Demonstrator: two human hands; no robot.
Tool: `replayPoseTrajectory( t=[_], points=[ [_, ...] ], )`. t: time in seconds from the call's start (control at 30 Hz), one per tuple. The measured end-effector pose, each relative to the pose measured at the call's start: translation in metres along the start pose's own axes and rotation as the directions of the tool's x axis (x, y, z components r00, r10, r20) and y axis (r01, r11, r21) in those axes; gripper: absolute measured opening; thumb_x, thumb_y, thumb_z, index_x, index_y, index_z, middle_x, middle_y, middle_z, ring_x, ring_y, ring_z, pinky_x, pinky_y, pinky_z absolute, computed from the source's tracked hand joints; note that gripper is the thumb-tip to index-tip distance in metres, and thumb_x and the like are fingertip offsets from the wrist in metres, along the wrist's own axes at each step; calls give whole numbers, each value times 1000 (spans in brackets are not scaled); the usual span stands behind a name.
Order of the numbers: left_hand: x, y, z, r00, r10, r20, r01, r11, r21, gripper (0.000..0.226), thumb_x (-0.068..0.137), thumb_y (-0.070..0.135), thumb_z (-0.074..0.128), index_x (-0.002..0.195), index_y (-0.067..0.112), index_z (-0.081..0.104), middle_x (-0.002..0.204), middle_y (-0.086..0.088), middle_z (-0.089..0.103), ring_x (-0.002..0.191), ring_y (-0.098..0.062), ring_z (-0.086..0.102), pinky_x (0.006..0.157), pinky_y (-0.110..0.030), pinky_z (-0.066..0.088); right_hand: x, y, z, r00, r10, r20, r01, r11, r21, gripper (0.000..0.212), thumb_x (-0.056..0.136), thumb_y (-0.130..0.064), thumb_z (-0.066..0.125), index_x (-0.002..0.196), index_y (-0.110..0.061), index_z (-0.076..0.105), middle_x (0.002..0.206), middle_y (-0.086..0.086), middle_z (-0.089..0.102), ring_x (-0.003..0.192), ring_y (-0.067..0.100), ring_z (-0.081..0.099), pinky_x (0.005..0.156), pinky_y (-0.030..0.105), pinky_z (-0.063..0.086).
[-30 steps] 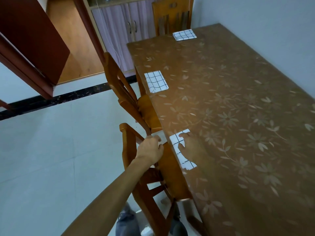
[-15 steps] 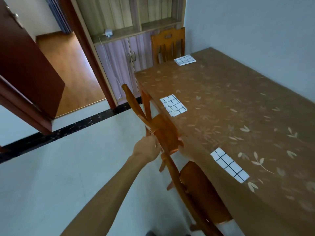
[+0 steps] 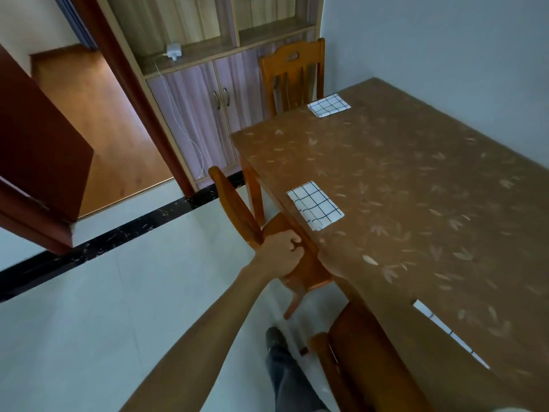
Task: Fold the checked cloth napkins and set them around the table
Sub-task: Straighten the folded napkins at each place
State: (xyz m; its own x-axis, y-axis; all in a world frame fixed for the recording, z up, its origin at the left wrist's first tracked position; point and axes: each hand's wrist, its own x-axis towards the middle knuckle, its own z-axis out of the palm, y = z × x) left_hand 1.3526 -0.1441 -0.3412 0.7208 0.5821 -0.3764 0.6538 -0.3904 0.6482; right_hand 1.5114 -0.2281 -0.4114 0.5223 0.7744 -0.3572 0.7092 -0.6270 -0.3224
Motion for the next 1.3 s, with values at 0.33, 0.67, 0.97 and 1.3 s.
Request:
replayPoseTrajectory(
  t=[0.33, 0.67, 0.97, 1.3],
  points=[
    [155, 6, 7, 984, -126, 129, 126, 992, 5, 43, 98, 22, 51, 140, 11, 47, 115, -17, 64, 101, -33, 66, 81, -36, 53, 129, 38, -12, 991, 85, -100, -74, 991, 109, 51, 94, -22, 53, 143, -12, 41, 149, 15, 38, 133, 36, 40, 107, 48, 38],
    [207, -8, 24, 954, -197, 225, 185, 980, 72, 45, 98, 22, 53, 139, 6, 46, 119, -15, 62, 106, -26, 64, 80, -27, 47, 174, 48, 11, 977, 158, -142, -135, 978, 159, 48, 92, -21, 60, 136, -7, 49, 141, 16, 45, 126, 38, 42, 103, 47, 38],
    [220, -7, 19, 943, -203, 264, 162, 972, 168, 31, 97, 24, 51, 121, 7, 58, 111, -9, 66, 100, -22, 64, 89, -43, 55, 172, 41, 30, 974, 70, -214, -51, 994, 92, 44, 80, -9, 71, 123, -2, 60, 125, 20, 58, 120, 40, 51, 97, 49, 47],
    [214, -23, 7, 950, -174, 261, 145, 981, 126, 38, 100, 22, 50, 135, 10, 54, 125, -8, 64, 112, -19, 62, 94, -30, 50, 168, 31, 26, 973, 88, -213, -68, 993, 101, 42, 84, -11, 68, 125, -6, 60, 132, 18, 55, 124, 38, 48, 101, 48, 42]
  ],
)
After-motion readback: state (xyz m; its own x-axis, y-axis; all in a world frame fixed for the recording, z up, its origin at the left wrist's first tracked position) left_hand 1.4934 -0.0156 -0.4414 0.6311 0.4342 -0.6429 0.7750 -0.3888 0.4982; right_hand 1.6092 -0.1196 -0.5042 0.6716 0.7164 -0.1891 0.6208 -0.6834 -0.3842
